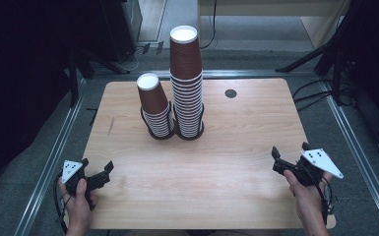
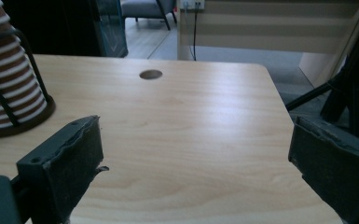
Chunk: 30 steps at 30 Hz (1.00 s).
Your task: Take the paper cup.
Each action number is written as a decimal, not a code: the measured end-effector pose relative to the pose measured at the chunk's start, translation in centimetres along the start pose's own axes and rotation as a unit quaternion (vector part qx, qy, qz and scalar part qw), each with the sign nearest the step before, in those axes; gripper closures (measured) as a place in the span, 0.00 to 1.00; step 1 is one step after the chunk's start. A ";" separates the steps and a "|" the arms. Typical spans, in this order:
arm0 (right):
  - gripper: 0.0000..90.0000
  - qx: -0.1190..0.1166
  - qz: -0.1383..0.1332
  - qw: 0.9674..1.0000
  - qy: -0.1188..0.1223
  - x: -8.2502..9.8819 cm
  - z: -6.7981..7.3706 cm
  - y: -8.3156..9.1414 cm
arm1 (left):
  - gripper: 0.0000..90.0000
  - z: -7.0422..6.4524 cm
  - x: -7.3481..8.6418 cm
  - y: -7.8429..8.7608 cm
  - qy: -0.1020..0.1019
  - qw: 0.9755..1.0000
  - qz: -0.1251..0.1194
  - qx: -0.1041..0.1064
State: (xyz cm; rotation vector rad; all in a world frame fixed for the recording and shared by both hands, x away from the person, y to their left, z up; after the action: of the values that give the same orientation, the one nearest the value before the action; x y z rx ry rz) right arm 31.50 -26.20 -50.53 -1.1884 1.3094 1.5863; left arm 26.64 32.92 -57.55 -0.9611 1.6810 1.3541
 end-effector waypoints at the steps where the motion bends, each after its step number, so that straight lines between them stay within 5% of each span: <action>1: 0.03 -0.004 -0.004 1.000 -0.001 -0.5 0.3 0.0 | 0.00 0.0 0.0 0.0 -0.001 1.000 0.000 -0.001; 14: 0.03 -0.044 -0.023 0.999 -0.001 -5.6 3.4 -1.5 | 0.00 -0.1 0.0 0.0 -0.006 1.000 0.000 -0.002; 30: 0.03 -0.088 -0.027 0.996 0.011 -7.9 8.0 -3.2 | 0.00 0.0 0.0 0.1 -0.001 1.000 -0.001 -0.002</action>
State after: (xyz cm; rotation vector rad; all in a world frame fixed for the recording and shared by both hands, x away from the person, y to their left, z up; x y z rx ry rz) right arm 35.25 -17.60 -43.55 -1.3399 1.1585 1.6803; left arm 26.58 32.88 -57.51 -0.9628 1.6766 1.3563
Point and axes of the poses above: each handheld gripper's, and its own axes: y roughly backward along the jaws, x roughly out of its underside, z roughly to its left, the point moved 6 cm from there along -y, roughly forward along the jaws, and after that the axes turned 1 degree about -y, right-handed, at the moved point
